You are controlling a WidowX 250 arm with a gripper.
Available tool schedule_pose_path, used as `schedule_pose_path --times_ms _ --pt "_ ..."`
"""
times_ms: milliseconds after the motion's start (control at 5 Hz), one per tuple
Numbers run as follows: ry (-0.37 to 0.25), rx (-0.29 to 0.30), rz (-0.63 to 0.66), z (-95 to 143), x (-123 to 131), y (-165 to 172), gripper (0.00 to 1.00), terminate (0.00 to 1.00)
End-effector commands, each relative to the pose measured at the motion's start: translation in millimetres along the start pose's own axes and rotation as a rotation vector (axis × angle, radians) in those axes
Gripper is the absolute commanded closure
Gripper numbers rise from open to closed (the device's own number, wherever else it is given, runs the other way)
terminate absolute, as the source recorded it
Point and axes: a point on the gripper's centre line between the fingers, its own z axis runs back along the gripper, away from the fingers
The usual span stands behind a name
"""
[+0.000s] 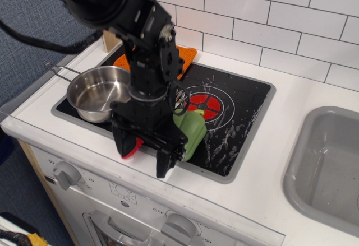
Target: Move the green pepper to the right of the orange towel
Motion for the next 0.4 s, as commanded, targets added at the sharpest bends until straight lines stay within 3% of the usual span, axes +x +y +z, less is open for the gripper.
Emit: schedule_pose_path --times_ms 0,200 --pt "0.024 -0.154 0.069 3 2 -12 0.00 0.00" --pt "0.028 -0.106 0.060 14 -10 -13 0.00 0.00"
